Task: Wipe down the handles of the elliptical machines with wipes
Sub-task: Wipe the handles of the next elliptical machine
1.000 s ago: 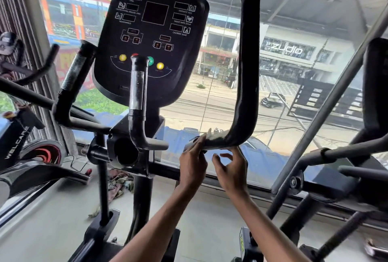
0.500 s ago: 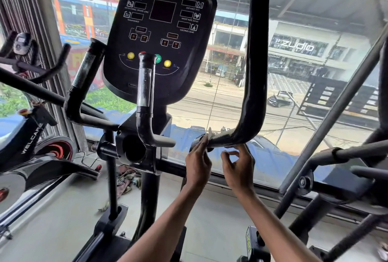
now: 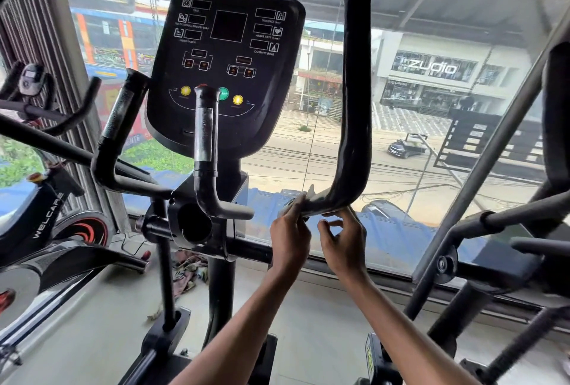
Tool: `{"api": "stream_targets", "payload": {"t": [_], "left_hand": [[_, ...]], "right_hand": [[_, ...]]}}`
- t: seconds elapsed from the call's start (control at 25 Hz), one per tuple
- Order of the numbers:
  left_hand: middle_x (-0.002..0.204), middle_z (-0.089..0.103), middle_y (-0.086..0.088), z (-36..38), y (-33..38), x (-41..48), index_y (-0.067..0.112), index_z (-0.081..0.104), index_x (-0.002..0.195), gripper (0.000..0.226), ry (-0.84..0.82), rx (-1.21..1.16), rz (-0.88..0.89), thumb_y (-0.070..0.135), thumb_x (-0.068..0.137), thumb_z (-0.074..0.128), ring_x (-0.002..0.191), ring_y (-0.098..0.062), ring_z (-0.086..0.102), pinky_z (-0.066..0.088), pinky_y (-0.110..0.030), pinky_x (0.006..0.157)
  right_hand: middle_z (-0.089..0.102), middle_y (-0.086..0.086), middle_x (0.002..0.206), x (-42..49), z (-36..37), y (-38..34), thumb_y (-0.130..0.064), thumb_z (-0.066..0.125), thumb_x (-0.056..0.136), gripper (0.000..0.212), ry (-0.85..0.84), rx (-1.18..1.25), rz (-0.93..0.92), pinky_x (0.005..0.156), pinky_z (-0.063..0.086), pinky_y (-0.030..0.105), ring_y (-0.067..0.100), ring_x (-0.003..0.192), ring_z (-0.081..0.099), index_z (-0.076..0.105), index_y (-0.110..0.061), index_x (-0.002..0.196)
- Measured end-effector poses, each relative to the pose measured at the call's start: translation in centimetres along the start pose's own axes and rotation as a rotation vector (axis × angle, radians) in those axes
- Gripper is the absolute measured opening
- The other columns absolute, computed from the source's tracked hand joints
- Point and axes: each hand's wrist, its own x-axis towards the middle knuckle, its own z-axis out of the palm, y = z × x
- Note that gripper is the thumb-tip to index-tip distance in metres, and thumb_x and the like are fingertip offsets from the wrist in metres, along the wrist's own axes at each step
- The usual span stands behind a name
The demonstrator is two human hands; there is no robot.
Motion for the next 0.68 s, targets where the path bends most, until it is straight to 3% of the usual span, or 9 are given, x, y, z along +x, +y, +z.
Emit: {"api": "stream_targets", "payload": {"t": [0.08,0.2,0.32,0.44,0.52,0.68], "left_hand": [[0.106,0.079,-0.003,0.0,-0.5,-0.1,0.023,0.065,0.139,0.058,-0.008,0.037,0.005,-0.009,0.093,0.051,0.086,-0.021,0.072,0.048,-0.022,0.068],[0.106,0.079,-0.007,-0.1,-0.7,0.6,0.022,0.064,0.14,0.057,-0.052,0.114,-0.143,-0.008,0.093,0.051,0.089,-0.027,0.073,0.044,-0.02,0.069],[0.109,0.079,-0.006,-0.3,0.8,-0.2,0.015,0.066,0.137,0.058,-0.001,0.011,-0.087,-0.014,0.09,0.048,0.088,-0.024,0.073,0.041,-0.008,0.069],[0.101,0.079,-0.007,-0.6,0.1,-0.3,0.023,0.062,0.141,0.056,-0.061,0.076,-0.107,-0.007,0.095,0.05,0.078,-0.024,0.069,0.045,-0.022,0.065],[0.101,0.079,-0.008,-0.9,-0.9,0.4,0.025,0.064,0.139,0.051,-0.149,0.096,-0.209,-0.001,0.097,0.052,0.083,-0.028,0.072,0.055,-0.031,0.068],[0.084,0.073,0.0,-3.0,-0.4,-0.9,0.013,0.074,0.121,0.037,-0.185,-0.152,-0.382,-0.003,0.095,0.054,0.063,-0.014,0.058,0.045,-0.023,0.053]], "right_hand": [[0.068,-0.008,0.093,-0.1,-0.1,-0.3,-0.014,0.06,0.081,0.022,-0.013,-0.003,0.01,0.067,0.05,0.022,-0.002,0.087,0.064,0.068,-0.016,0.101],[0.07,-0.005,0.093,-0.2,-0.3,-0.7,-0.014,0.059,0.081,0.023,-0.017,-0.007,0.028,0.071,0.054,0.027,-0.007,0.089,0.061,0.068,-0.014,0.103],[0.071,-0.003,0.096,-0.2,-0.3,-0.6,-0.011,0.062,0.083,0.023,-0.026,-0.011,0.039,0.072,0.055,0.029,0.0,0.088,0.064,0.068,-0.015,0.105],[0.07,-0.003,0.097,-0.3,-0.4,-0.7,-0.008,0.063,0.084,0.025,-0.053,-0.009,0.051,0.073,0.053,0.022,0.001,0.089,0.064,0.068,-0.016,0.107],[0.07,-0.003,0.099,-0.3,-0.6,-1.0,-0.015,0.06,0.082,0.029,-0.077,0.008,0.086,0.072,0.048,0.014,0.002,0.09,0.064,0.068,-0.014,0.11],[0.069,-0.006,0.114,-1.4,-0.6,-0.4,-0.015,0.061,0.085,0.041,-0.125,0.059,0.229,0.071,0.048,0.008,0.009,0.097,0.066,0.067,-0.016,0.125]]}}
